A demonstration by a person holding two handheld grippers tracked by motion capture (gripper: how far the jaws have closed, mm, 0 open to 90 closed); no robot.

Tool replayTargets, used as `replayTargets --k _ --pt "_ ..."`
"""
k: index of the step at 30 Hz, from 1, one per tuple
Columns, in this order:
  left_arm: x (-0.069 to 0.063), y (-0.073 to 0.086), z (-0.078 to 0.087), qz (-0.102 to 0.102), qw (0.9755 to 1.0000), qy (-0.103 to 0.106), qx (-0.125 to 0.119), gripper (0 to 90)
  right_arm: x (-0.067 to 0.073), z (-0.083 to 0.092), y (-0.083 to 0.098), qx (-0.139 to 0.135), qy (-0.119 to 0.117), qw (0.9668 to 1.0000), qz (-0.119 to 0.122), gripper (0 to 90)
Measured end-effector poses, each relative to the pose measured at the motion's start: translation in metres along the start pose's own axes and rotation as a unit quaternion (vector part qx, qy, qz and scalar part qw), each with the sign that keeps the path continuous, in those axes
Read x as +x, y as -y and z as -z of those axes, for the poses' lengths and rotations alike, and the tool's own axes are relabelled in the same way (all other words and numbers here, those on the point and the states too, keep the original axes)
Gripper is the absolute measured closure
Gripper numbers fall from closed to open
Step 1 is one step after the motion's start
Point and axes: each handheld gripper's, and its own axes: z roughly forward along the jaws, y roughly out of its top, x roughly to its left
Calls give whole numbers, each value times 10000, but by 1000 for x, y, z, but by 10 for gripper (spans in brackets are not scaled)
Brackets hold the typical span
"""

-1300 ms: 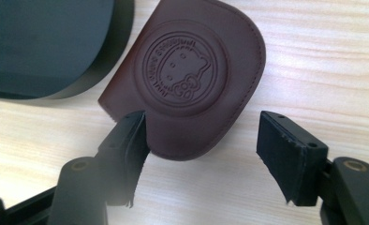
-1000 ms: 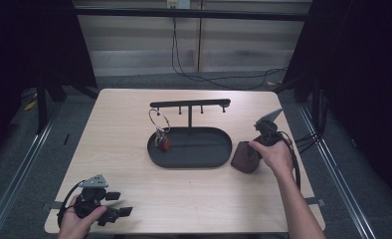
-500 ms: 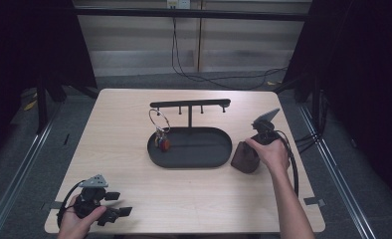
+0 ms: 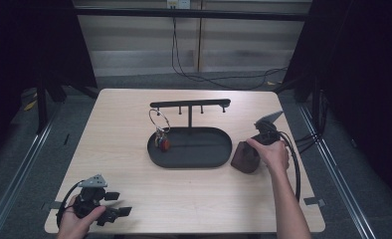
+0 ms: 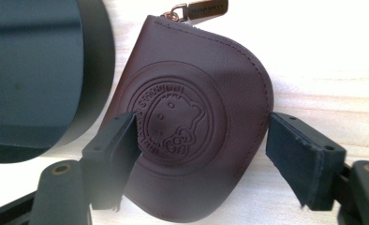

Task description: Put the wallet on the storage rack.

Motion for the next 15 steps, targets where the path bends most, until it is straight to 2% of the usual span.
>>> replayTargets --k 3,6,12,13,15 --pt "0 0 0 -34 10000 -1 33 217 2 -4 0 11 135 9999 -1 245" --pt "-1 0 0 -95 9999 -73 64 217 4 -10 -1 68 294 9995 -7 203" --pt "-3 -1 -1 -140 9998 -102 86 217 1 -11 -1 82 187 9998 -69 221" --pt "-4 0 -1 -141 9998 -99 93 217 0 -11 -1 73 56 9999 -70 253" --pt "-3 -1 -1 -133 9998 -96 108 217 -3 -11 -1 80 -53 9999 -115 256"
